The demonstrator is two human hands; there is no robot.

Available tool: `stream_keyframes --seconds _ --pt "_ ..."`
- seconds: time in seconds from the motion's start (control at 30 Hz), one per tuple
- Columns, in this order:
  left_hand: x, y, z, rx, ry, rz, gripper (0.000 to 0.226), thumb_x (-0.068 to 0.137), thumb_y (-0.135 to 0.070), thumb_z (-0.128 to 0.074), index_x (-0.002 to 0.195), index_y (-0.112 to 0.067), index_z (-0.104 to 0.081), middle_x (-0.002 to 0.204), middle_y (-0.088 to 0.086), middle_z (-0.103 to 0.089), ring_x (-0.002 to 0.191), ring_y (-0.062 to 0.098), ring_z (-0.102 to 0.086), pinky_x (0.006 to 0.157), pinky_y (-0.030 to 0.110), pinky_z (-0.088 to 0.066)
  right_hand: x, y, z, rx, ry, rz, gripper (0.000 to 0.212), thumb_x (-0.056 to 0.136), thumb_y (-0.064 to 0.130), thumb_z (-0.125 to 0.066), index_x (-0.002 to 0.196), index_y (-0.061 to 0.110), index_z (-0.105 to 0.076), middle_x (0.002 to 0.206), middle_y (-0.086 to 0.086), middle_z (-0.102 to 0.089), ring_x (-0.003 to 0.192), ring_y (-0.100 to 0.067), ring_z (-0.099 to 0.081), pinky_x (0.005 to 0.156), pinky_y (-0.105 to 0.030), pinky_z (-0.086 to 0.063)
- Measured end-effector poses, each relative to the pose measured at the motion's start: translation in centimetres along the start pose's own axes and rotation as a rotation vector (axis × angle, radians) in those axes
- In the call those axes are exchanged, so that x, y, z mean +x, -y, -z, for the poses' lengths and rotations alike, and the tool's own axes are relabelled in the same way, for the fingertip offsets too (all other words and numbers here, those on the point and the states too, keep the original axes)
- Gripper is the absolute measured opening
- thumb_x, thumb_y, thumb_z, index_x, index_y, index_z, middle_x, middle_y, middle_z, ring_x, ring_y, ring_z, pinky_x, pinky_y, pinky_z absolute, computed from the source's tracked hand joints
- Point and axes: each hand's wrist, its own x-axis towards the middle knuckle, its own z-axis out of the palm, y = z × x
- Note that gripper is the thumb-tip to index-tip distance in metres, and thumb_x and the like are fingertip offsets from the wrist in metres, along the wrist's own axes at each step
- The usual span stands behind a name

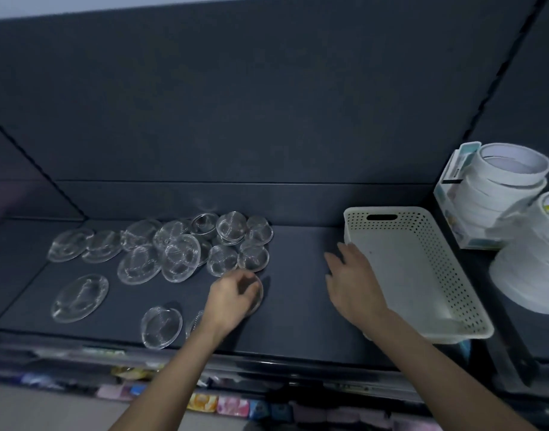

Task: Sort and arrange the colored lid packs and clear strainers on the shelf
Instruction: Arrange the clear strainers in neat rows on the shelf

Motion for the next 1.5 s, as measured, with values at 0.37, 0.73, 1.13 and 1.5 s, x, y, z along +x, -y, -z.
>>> stream_keyframes --seconds 0.37,0.73,1.13,1.5 --pt "0.9 4.6 4.6 -0.012 -0.05 0.014 0.03 0.082 -0.001 -0.066 0.111 -0.01 -0.067 0.109 0.004 -0.069 0.103 0.017 -0.064 0.095 0.028 -0.046 0.4 7.0 -1.4 0.101 0.325 0.209 0.042 0.095 0.024 -0.051 0.134 0.009 -0.047 0.151 -0.01 -0.031 0.138 -0.025 -0.033 0.108 -0.033 -0.036" --pt "2.9 8.7 7.9 0.082 0.023 -0.07 0.035 0.084 -0.006 -0.067 0.118 -0.008 -0.063 0.118 0.005 -0.064 0.108 0.016 -0.059 0.09 0.012 -0.034 2.8 13.6 -5.7 0.093 0.393 0.336 0.065 0.094 0.039 -0.052 0.149 0.024 -0.021 0.158 -0.001 -0.016 0.145 -0.027 -0.01 0.118 -0.04 -0.02" --pt "8.5 11.2 8.8 0.198 0.074 -0.083 0.07 0.08 -0.021 -0.074 0.141 -0.012 -0.041 0.145 0.009 -0.037 0.134 0.029 -0.034 0.113 0.035 -0.028 3.7 11.2 -4.9 0.016 0.338 0.094 0.05 0.085 0.038 -0.052 0.132 0.02 -0.046 0.132 -0.003 -0.042 0.118 -0.025 -0.044 0.095 -0.036 -0.045" --pt "10.6 12.5 9.1 0.146 0.118 -0.115 0.069 0.076 -0.021 -0.077 0.137 -0.014 -0.047 0.134 0.011 -0.047 0.124 0.026 -0.045 0.105 0.03 -0.035 8.9 14.3 -6.0 -0.008 0.268 0.02 0.055 0.093 0.028 -0.051 0.144 0.016 -0.035 0.151 -0.011 -0.024 0.137 -0.036 -0.022 0.108 -0.046 -0.035"
